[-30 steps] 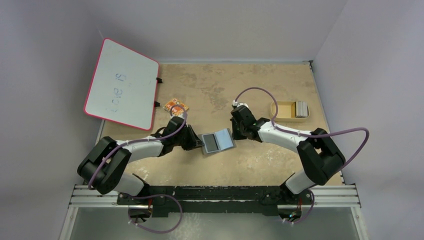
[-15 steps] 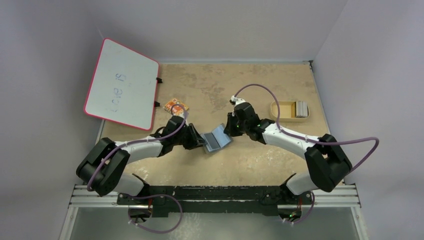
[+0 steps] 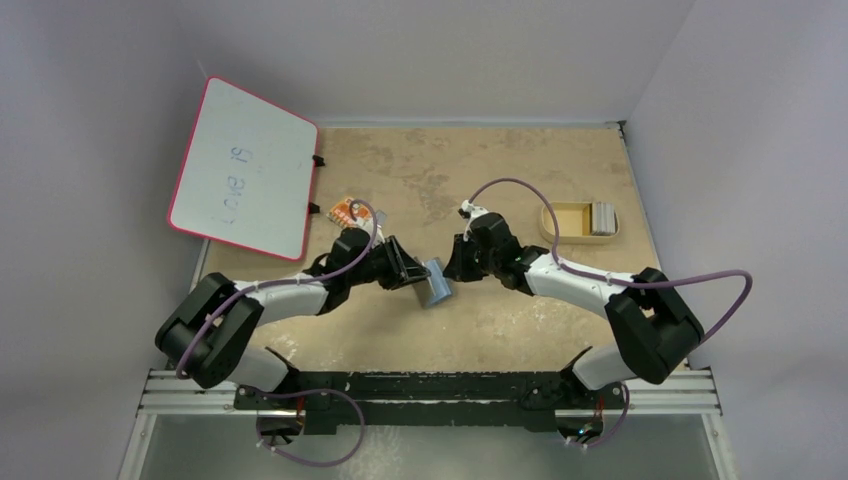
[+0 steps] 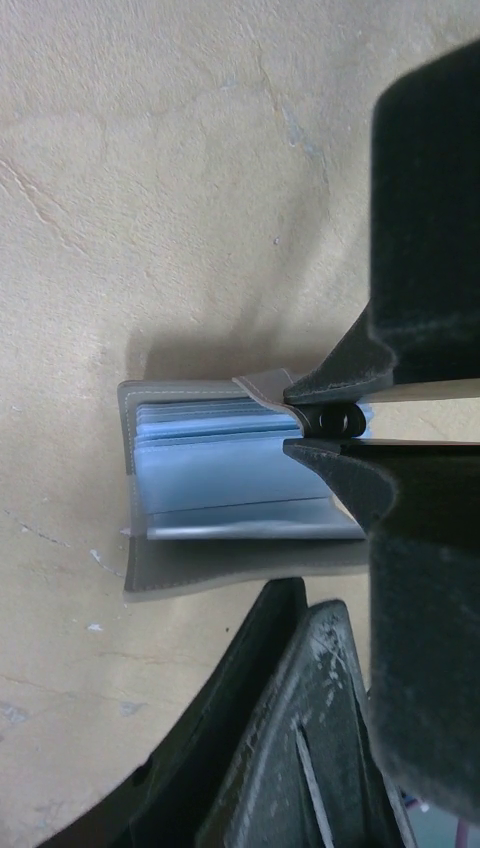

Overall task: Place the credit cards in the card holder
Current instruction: Close the card holder at the center of the board.

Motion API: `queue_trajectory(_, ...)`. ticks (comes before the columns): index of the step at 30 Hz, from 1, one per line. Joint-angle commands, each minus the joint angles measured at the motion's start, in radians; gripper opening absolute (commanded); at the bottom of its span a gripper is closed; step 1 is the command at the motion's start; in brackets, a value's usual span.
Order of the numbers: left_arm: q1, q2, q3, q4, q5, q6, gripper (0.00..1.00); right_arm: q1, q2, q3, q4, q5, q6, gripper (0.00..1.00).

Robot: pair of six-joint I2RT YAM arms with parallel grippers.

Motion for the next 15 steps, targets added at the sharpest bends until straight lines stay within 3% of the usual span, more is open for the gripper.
queue_trajectory(1, -0.005, 0.062, 0.038, 0.061, 0.015, 0.036, 0.27, 0.003, 0.0, -0.029, 0.089, -0.057, 0.032, 0.0)
queue_trajectory(11, -0.005, 0.156, 0.13, -0.058, -0.045, 0.129, 0.2, 0.003, -0.018, -0.056, 0.099, -0.027, 0.05, 0.08)
queue_trajectory(15, -0.005, 0.145, 0.17, -0.182, -0.1, 0.167, 0.2, 0.001, -0.027, -0.059, 0.095, -0.016, 0.052, 0.11)
